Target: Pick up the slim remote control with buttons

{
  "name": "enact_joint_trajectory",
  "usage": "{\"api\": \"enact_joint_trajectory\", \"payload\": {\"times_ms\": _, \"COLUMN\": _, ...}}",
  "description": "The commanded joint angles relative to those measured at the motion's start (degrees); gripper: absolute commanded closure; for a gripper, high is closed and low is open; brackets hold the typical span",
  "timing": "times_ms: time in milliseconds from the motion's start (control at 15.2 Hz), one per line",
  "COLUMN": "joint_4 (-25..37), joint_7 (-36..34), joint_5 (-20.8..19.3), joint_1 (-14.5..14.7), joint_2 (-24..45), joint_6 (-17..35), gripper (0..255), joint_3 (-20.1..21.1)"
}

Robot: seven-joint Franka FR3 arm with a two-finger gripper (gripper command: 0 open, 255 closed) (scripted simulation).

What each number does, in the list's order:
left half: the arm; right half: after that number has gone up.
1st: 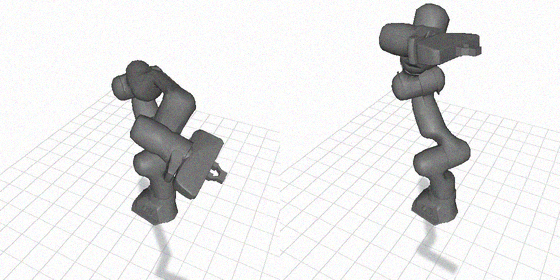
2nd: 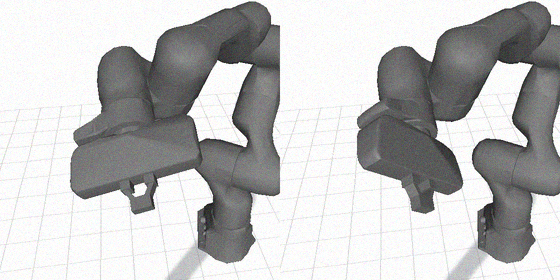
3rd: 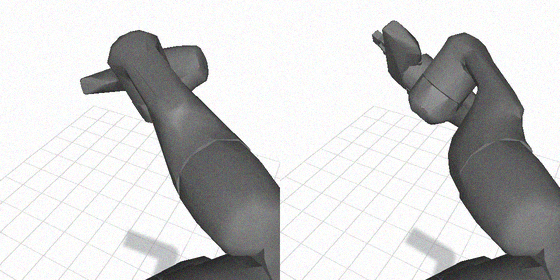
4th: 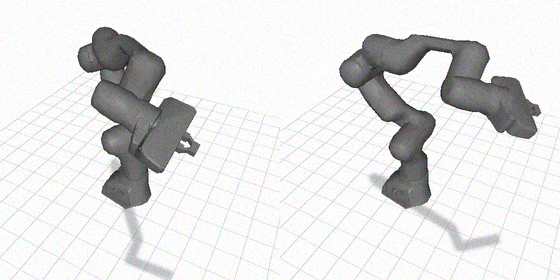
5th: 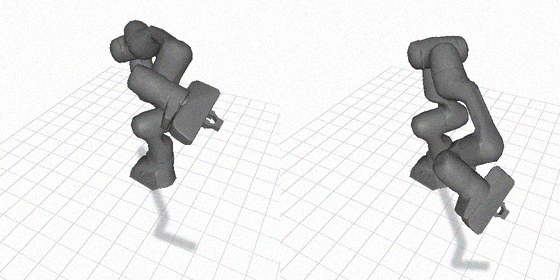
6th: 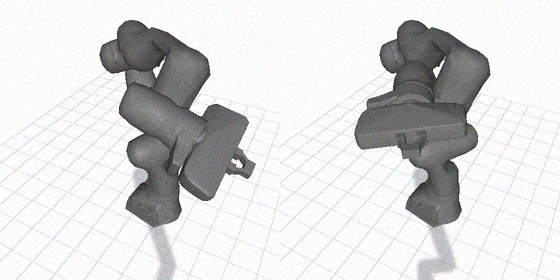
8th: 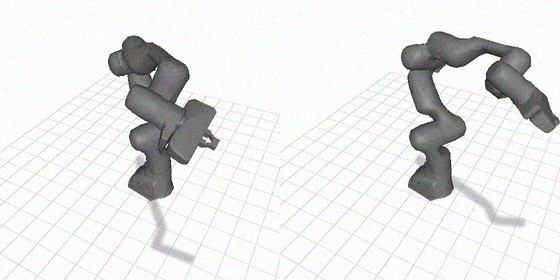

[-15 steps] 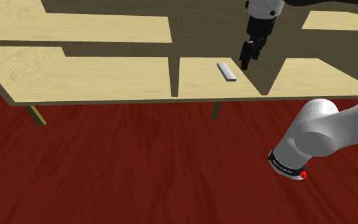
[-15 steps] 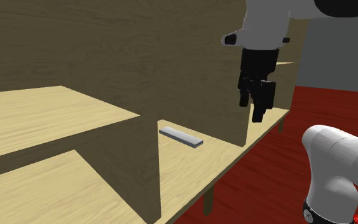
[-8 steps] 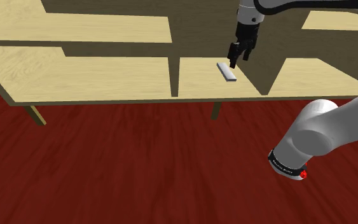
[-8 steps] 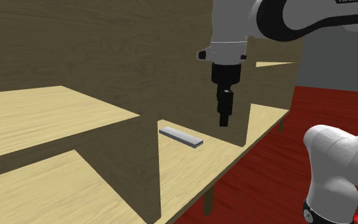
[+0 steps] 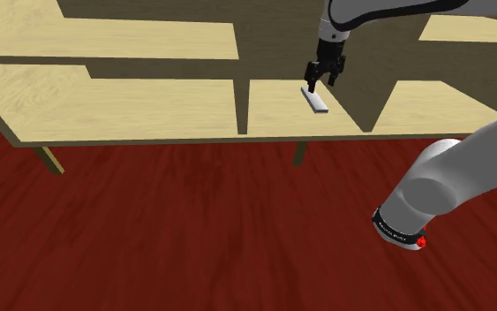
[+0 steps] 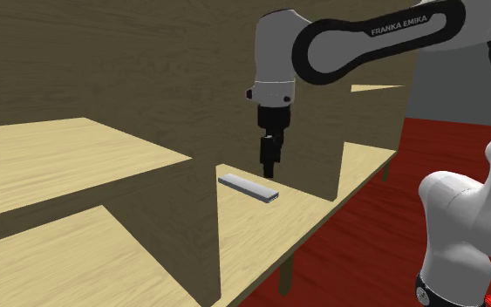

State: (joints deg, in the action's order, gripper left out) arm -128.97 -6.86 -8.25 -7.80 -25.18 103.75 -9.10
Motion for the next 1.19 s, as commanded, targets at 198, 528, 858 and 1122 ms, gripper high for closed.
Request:
{"api": "enact_joint_trajectory", "payload": {"times_ms": 198, "joint_4": 4.61, "joint_7": -0.11, "joint_5": 1.48, "joint_1": -2.11, "joint_2": 9.21, "joint_6": 5.12, "gripper": 0, "joint_3": -3.95}}
{"api": "enact_joint_trajectory", "payload": {"times_ms": 528, "joint_4": 9.76, "joint_7": 0.41, "joint_5": 4.48, "joint_1": -4.16, "joint_2": 18.21, "joint_6": 9.14, "gripper": 0, "joint_3": -7.59}}
{"api": "enact_joint_trajectory", "payload": {"times_ms": 858, "joint_4": 9.73, "joint_7": 0.79, "joint_5": 5.78, "joint_1": -4.85, "joint_2": 21.46, "joint_6": 12.34, "gripper": 0, "joint_3": -8.6}}
{"api": "enact_joint_trajectory", "payload": {"times_ms": 1122, "joint_4": 7.39, "joint_7": 1.0, "joint_5": 6.1, "joint_1": -4.9, "joint_2": 22.63, "joint_6": 15.81, "gripper": 0, "joint_3": -8.71}}
